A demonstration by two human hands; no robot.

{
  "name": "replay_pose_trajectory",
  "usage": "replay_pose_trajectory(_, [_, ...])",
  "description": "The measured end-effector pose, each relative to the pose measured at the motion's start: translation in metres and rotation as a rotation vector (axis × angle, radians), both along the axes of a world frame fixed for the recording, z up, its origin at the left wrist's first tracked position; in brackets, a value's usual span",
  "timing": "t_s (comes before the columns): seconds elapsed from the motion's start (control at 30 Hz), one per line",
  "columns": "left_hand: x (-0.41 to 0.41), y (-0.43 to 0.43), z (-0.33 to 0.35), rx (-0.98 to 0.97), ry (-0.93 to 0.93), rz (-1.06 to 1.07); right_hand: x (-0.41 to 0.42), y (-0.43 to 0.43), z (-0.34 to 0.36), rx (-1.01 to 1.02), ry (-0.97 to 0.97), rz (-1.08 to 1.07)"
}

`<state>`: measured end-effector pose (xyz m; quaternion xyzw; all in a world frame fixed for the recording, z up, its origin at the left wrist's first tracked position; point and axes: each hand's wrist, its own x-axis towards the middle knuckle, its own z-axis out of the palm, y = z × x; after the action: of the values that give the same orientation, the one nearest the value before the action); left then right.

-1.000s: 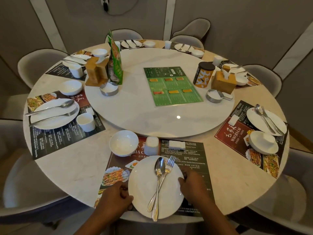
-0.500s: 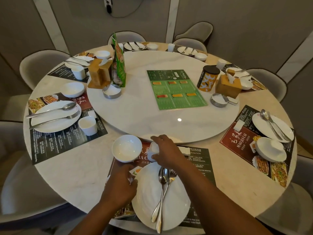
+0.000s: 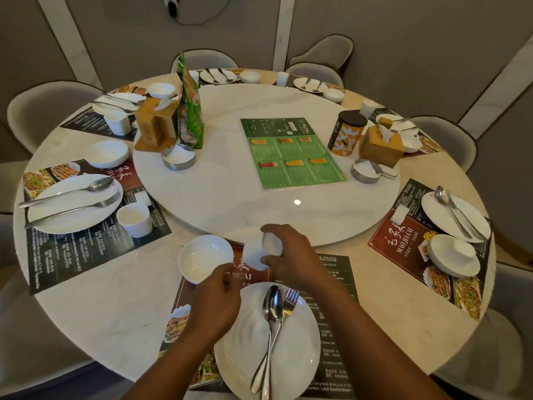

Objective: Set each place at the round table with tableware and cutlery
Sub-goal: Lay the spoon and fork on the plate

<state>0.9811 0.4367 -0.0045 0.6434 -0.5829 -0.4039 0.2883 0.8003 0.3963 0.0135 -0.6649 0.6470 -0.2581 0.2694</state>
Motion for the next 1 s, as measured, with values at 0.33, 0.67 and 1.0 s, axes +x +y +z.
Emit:
replay_pose_trajectory(0.33, [-0.064,-0.033,0.024,0.516,0.608,-0.022,-0.074,0.060,0.023,0.079,-0.385,-0.094])
replay_pose_trajectory(0.67, [-0.134,-0.021,0.032,0.349,0.422,-0.101,-0.125,0.071,0.006,0.031,0.149,-0.024])
replay_pose_trajectory(1.0, [-0.098,-0.012,0.018,0.111,0.228,-0.089,-0.156,0.067,-0.030,0.209,-0.035,-0.204])
